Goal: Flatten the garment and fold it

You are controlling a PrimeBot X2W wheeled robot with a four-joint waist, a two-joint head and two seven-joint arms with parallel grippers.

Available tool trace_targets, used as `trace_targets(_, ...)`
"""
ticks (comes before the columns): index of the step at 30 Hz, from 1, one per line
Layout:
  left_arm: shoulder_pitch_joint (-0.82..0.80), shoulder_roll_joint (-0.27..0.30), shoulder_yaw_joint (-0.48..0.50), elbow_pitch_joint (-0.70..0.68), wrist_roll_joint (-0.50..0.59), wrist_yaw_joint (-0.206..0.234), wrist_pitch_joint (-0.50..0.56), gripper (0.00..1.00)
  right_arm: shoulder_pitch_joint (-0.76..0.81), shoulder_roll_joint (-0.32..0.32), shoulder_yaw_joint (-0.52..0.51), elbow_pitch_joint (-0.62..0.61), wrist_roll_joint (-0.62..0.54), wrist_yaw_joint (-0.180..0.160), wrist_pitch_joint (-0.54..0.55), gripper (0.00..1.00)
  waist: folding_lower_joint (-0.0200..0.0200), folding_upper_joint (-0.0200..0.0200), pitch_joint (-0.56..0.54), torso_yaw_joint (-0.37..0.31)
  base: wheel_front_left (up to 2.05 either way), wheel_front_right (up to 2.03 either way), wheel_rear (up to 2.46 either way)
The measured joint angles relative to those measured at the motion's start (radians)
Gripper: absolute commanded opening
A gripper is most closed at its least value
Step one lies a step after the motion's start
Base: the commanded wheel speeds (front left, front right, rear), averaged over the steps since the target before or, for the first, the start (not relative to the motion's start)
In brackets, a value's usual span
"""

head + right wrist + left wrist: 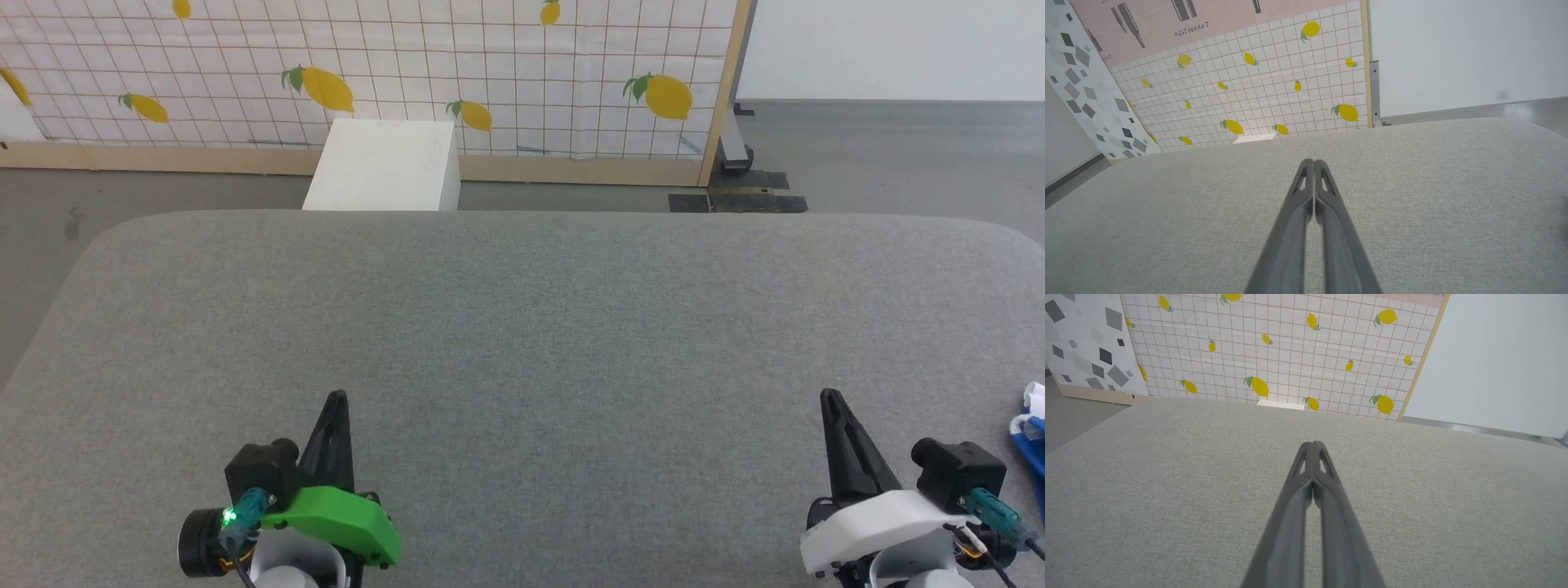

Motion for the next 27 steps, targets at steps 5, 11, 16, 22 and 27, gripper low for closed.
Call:
trace_targets(5, 0.000, 0.000, 0.002, -0.002, 0.000, 0.000, 0.005, 0.00, 0.000, 0.000, 0.000, -0.001, -0.001, 0.000, 0.000, 0.00, 0.0000, 0.0000, 0.001, -0.002, 0.00, 0.00, 0.00)
trace_targets(11, 0.000, 0.000, 0.005, -0.015, 0.006, 0.000, 0.015, 0.00, 0.000, 0.000, 0.002, -0.010, -0.009, 0.000, 0.011, 0.00, 0.0000, 0.0000, 0.003, -0.006, 0.00, 0.00, 0.00)
trace_targets(16, 0.001, 0.000, 0.008, -0.028, 0.014, 0.000, 0.024, 0.00, 0.000, 0.000, 0.003, -0.021, -0.017, 0.000, 0.019, 0.00, 0.0000, 0.0000, 0.005, -0.008, 0.00, 0.00, 0.00)
trace_targets(22, 0.001, 0.000, 0.011, -0.038, 0.019, 0.000, 0.037, 0.00, 0.000, 0.000, 0.005, -0.031, -0.029, 0.000, 0.027, 0.00, 0.0000, 0.0000, 0.007, -0.012, 0.00, 0.00, 0.00)
trace_targets(27, 0.001, 0.000, 0.013, -0.050, 0.026, -0.001, 0.045, 0.00, 0.000, 0.000, 0.006, -0.041, -0.040, 0.000, 0.037, 0.00, 0.0000, 0.0000, 0.008, -0.015, 0.00, 0.00, 0.00)
